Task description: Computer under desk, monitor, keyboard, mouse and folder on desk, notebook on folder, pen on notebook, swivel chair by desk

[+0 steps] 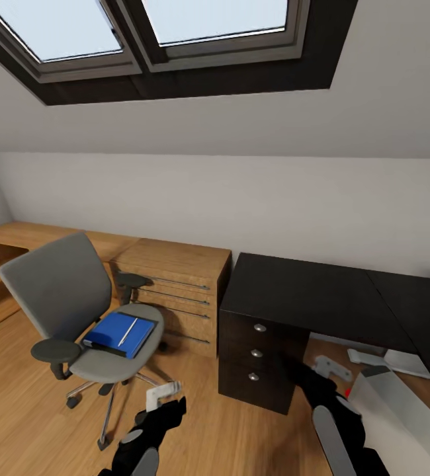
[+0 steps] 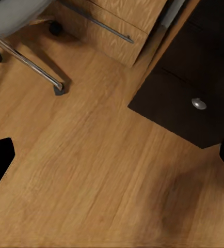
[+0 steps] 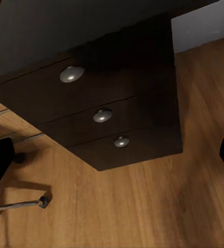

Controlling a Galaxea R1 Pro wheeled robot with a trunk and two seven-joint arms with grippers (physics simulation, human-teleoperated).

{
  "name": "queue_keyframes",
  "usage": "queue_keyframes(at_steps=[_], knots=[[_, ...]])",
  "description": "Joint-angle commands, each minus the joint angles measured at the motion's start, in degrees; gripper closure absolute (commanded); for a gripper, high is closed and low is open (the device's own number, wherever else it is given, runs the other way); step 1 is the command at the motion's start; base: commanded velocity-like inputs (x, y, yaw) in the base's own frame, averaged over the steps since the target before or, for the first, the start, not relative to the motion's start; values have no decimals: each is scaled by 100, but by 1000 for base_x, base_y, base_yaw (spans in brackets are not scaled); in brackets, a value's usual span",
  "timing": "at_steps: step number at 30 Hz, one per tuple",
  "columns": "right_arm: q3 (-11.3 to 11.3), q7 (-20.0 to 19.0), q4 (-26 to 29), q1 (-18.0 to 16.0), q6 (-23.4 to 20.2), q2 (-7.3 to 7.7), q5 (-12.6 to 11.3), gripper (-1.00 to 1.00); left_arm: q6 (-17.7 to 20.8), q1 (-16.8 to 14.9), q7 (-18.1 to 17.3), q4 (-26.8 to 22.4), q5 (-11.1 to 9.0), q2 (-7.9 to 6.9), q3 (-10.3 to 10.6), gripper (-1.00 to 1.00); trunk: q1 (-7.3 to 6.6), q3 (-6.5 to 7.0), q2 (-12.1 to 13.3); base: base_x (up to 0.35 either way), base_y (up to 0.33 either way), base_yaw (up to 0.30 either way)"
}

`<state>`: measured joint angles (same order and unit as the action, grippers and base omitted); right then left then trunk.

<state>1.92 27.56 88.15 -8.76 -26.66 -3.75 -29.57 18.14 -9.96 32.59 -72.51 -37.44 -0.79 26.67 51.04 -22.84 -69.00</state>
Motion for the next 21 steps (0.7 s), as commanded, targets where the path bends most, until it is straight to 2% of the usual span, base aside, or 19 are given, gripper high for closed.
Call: queue_keyframes(at_steps=[1, 7, 13, 21], knots=[[-11, 59, 11, -4, -8, 26, -55, -100, 8, -6, 195, -38, -35, -12, 210, -100, 0, -7, -5, 0, 0, 0], [-67, 52, -20, -3, 21, 112, -64, -100, 6, -6, 292, -71, -31, -9, 321, -100, 0, -7, -5, 0, 0, 0], [-74, 48, -40, -3, 62, 164, -55, -100, 5, -6, 316, -78, -31, -24, 332, -100, 0, 15, -5, 0, 0, -90], [-62, 52, -51, -3, 73, 164, 170, -100, 5, -6, 318, -79, -31, -17, 362, -100, 0, 69, -5, 0, 0, -171]])
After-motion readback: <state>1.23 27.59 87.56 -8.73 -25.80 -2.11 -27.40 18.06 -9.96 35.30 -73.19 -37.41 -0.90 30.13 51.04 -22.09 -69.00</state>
